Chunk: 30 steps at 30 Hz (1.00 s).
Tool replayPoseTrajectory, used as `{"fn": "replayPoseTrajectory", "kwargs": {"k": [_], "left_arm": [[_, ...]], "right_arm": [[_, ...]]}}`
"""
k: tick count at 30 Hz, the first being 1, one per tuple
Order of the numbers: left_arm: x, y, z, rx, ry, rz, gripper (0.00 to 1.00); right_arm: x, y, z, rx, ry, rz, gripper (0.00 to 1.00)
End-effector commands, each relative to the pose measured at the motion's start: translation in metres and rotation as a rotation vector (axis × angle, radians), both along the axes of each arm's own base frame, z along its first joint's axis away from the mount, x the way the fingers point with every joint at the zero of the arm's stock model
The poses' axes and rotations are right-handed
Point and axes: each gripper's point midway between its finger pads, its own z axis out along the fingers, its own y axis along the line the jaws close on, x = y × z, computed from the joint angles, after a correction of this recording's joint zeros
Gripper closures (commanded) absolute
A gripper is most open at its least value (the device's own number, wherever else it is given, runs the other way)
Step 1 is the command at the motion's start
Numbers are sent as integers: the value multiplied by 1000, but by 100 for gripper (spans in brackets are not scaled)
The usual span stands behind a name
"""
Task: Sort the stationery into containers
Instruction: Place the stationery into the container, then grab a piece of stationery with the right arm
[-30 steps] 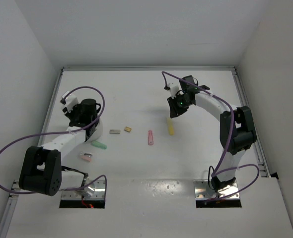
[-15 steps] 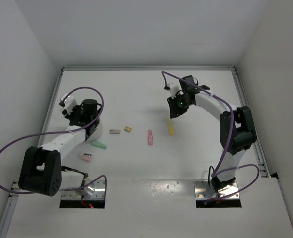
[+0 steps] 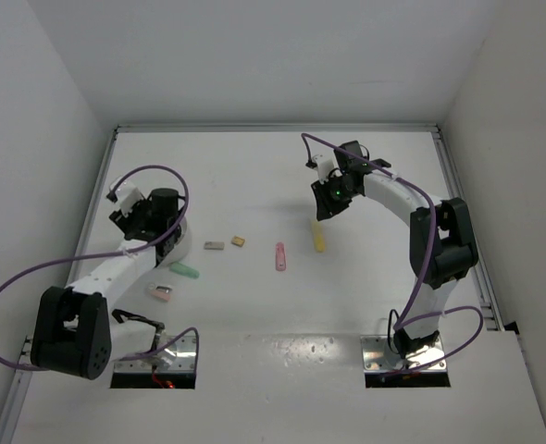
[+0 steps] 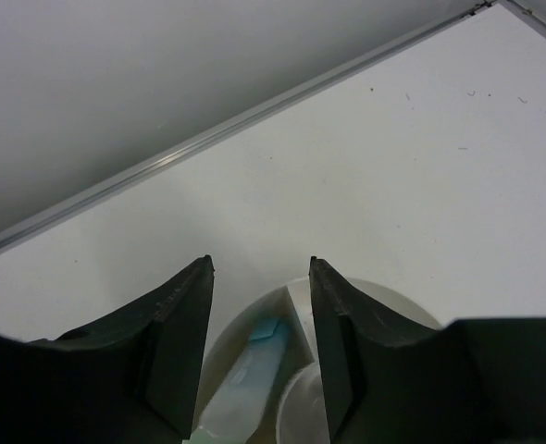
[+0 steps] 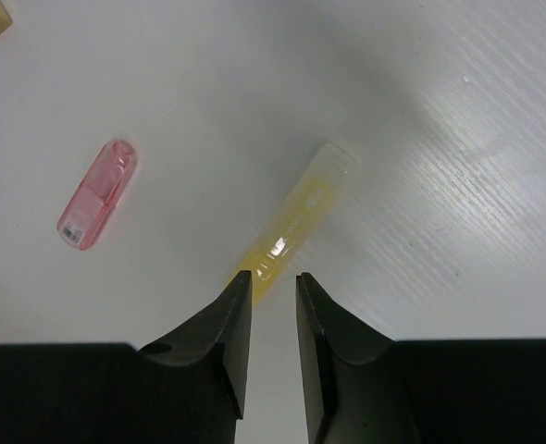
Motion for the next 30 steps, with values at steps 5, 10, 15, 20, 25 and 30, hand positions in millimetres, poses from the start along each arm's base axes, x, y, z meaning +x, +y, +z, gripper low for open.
{"fn": "replayPoseTrajectory", "kwargs": {"k": [5, 10, 15, 20, 25, 30], "left_arm": [[-4, 5, 17, -23, -43, -2, 48], [-2, 6, 72, -35, -164, -51, 53], [-7, 6, 122, -53, -256, -121, 53], [-17, -13, 160, -86, -325, -281, 31], [-34, -26, 165, -117, -320, -383, 24], [-55, -32, 156, -125, -330, -422, 22]], "right_arm": [[1, 5, 17, 27, -48, 18, 73], [2, 6, 20, 27, -48, 18, 64], [-9, 6, 22, 24, -7, 81, 51], [-3, -2, -8, -92, 24, 52, 50], [3, 10, -39, -231, 18, 38, 51], [23, 9, -56, -348, -28, -55, 52]]}}
